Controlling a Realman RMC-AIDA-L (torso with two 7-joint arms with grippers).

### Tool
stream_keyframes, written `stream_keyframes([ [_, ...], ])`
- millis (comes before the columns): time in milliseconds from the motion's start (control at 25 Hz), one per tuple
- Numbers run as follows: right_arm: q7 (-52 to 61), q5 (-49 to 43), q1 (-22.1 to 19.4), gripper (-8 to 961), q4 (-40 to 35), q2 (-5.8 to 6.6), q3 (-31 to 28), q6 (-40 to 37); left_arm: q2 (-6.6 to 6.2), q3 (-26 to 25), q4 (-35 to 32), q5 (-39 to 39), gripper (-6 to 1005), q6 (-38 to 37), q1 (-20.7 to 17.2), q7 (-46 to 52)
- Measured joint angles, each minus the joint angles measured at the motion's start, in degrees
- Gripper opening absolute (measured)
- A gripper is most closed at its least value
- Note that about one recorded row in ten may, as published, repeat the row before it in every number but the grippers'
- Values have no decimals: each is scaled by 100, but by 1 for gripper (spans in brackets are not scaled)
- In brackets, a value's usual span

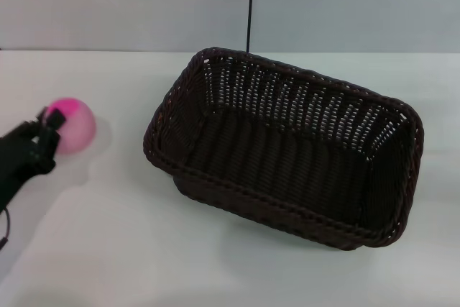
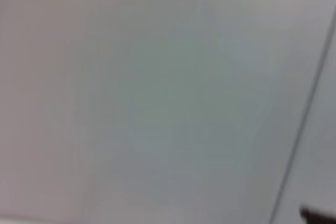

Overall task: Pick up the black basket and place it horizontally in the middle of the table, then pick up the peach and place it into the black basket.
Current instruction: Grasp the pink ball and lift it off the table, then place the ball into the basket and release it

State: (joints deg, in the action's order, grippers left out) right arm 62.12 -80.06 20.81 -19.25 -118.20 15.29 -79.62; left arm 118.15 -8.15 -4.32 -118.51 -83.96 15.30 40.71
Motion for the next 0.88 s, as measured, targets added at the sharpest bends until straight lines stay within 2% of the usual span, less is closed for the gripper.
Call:
stream_keyframes([
  [40, 0, 0, -1, 354, 0, -5, 5, 0, -5, -347, 1, 3, 126, -267, -43, 114],
  [120, 0, -4, 0, 354, 11, -15, 10, -1, -9, -494, 1, 4, 115, -488, -28, 206],
  [280, -173, -14, 51, 354, 213, -18, 10, -1, -9, -597, 2, 5, 94, -692, 15, 290],
  [360, -204, -14, 60, 354, 241, -17, 16, -1, -8, -449, 123, -66, 83, -1238, 478, 788],
  [480, -258, -17, 79, 354, 315, -15, 28, -1, -8, -449, 123, -66, 66, -1238, 478, 788],
  [520, -276, -17, 81, 354, 345, -14, 30, -1, -10, -17, 131, -83, 61, -1344, 782, 1020],
  [560, -289, -18, 83, 354, 364, -14, 31, -1, -8, 283, 123, -83, 58, -1362, 922, 1048],
  [680, -302, -23, 83, 354, 397, -18, 33, -1, -7, 407, 117, -85, 47, -1363, 971, 1050],
  [720, -302, -23, 83, 354, 397, -18, 33, -1, -5, 675, 102, -85, 44, -1363, 1070, 1050],
  [800, -303, -31, 82, 354, 416, -22, 35, -1, -5, 675, 102, -85, 44, -1363, 1070, 1050],
  [840, -305, -34, 81, 354, 430, -22, 36, 0, 5, 1619, -15, -87, 44, -1151, 1324, 996],
  [880, -305, -34, 81, 354, 430, -22, 36, 0, 12, 1860, -77, -87, 44, -995, 1353, 990],
])
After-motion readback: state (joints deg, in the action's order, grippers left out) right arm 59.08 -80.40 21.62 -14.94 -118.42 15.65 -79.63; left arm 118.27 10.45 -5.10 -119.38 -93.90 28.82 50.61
